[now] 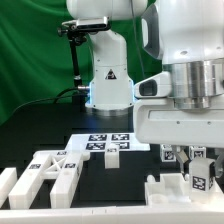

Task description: Assemble chair

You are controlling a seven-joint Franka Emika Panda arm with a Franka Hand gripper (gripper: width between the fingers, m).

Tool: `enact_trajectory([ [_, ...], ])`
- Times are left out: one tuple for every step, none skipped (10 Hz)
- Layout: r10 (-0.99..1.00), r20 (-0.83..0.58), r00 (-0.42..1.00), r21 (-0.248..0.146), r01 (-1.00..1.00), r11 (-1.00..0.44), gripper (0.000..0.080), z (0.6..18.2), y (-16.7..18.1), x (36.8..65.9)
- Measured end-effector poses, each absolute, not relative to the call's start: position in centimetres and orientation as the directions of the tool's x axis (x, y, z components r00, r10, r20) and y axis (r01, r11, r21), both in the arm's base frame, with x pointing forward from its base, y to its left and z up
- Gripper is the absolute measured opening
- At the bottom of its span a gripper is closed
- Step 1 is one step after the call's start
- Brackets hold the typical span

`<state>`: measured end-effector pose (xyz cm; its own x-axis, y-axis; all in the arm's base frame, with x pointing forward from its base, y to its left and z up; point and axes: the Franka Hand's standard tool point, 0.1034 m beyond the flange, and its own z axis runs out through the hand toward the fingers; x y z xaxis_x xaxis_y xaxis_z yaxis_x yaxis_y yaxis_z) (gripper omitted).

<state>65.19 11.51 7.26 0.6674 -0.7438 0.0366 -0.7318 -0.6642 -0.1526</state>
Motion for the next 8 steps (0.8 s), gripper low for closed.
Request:
enact_trajectory([
  [-0.793,0.001,0.609,-0.160,-0.783,-0.601,0.0294,7.30,11.34,65.18],
  [-0.856,-0.030,0.516,-0.166,-0.847,-0.505,0.0294,7.27,11.15,65.15],
  [-0.901,-0.050,0.430,-0.164,-0.894,-0.418,0.0294,7.23,11.16,65.07],
  [-0.913,-0.054,0.404,-0.162,-0.906,-0.391,0.0294,7.23,11.17,65.04],
  [-0.906,-0.052,0.421,-0.163,-0.898,-0.408,0.0321,7.21,11.16,65.03],
  [-0.869,-0.037,0.494,-0.161,-0.861,-0.482,0.0321,7.11,11.19,64.96],
  [-0.773,-0.018,0.635,-0.153,-0.765,-0.625,0.0502,6.99,11.33,64.74],
  [-0.624,-0.013,0.781,-0.132,-0.620,-0.773,0.0502,6.98,11.59,64.48],
])
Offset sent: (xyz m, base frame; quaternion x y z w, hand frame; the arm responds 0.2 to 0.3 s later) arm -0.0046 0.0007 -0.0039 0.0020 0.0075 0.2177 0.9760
